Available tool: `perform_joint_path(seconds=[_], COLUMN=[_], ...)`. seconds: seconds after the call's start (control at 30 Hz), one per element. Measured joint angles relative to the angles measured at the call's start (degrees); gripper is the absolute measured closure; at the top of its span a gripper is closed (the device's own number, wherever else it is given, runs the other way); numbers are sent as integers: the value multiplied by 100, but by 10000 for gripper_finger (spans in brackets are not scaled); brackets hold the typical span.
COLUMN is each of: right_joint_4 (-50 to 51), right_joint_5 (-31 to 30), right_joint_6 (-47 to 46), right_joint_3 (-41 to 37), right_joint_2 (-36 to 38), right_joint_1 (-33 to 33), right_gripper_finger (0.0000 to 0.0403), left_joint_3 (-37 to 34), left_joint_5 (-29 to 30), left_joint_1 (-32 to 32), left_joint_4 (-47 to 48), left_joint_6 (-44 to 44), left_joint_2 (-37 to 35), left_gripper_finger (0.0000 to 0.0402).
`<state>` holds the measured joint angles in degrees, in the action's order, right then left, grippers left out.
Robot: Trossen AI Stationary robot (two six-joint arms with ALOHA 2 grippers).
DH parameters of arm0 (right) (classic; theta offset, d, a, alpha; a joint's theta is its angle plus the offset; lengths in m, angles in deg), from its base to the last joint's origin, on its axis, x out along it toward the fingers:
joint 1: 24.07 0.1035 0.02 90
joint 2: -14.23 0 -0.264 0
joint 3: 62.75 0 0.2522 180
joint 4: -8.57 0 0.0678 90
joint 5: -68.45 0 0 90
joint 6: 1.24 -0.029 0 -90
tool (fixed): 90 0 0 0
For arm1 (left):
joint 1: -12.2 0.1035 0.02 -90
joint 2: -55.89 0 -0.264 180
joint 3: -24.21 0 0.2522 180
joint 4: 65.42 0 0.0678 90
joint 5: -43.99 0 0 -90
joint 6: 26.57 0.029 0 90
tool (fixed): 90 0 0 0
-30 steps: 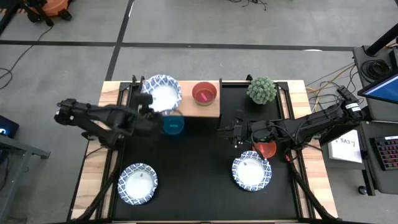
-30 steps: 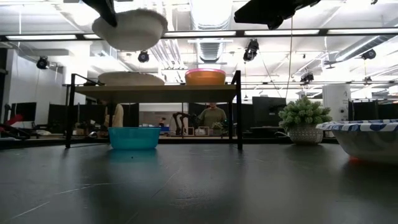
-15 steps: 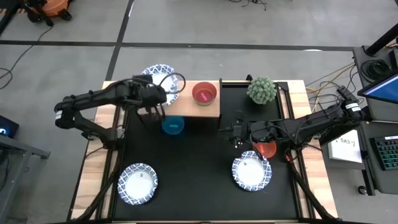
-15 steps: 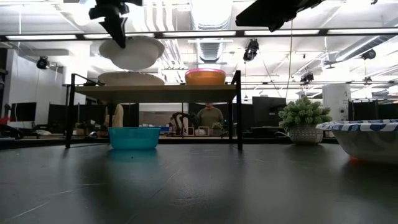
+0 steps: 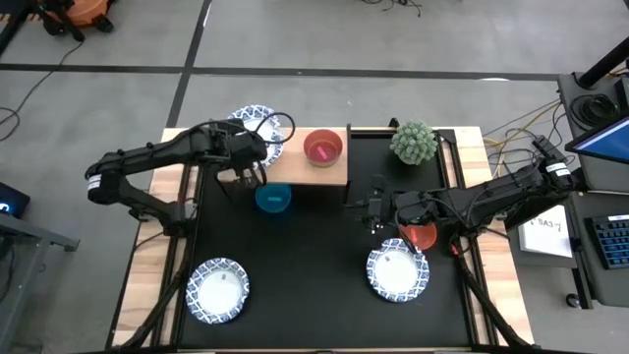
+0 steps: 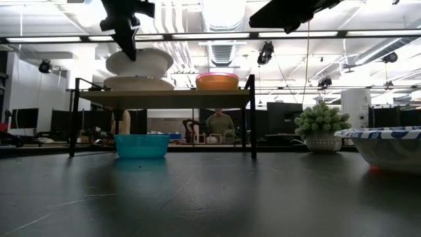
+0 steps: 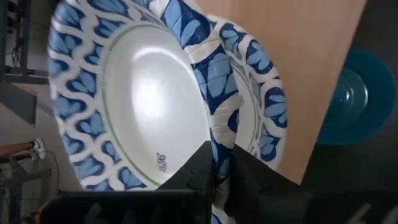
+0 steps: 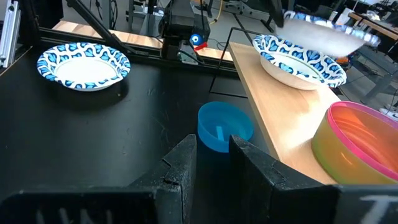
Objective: Place and stack bowls onto a shelf
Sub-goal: Stack the white bowl on top of the other white bowl on the shelf
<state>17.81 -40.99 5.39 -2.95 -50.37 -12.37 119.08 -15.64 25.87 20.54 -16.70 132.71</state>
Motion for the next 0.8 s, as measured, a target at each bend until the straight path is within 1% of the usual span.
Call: perform_joint_path(seconds=[0.2,0.4,0.47,0.6,0.73,0.8], right_joint_4=[0,0,0,0,0,0], right_joint_5=[0,0,0,0,0,0], right_joint_6=[2,2,2,2,2,2], right_joint_3=[0,0,0,0,0,0], right_joint_2=[0,0,0,0,0,0], right_joint_1=[0,0,0,1,0,0], right_gripper_finger=[317,316,316,316,316,316], left_joint_3=[-305,-381,-371,-255,-89,24], left_joint_5=[2,1,-100,-510,-567,-568], left_joint_1=[48,48,48,48,48,43], left_joint_4=[-106,-144,-127,-124,79,226], left_joint_6=[0,-2,-2,-4,-9,-165], left_joint_2=[0,0,0,-4,-4,-11], left_gripper_finger=[359,319,302,267,238,229])
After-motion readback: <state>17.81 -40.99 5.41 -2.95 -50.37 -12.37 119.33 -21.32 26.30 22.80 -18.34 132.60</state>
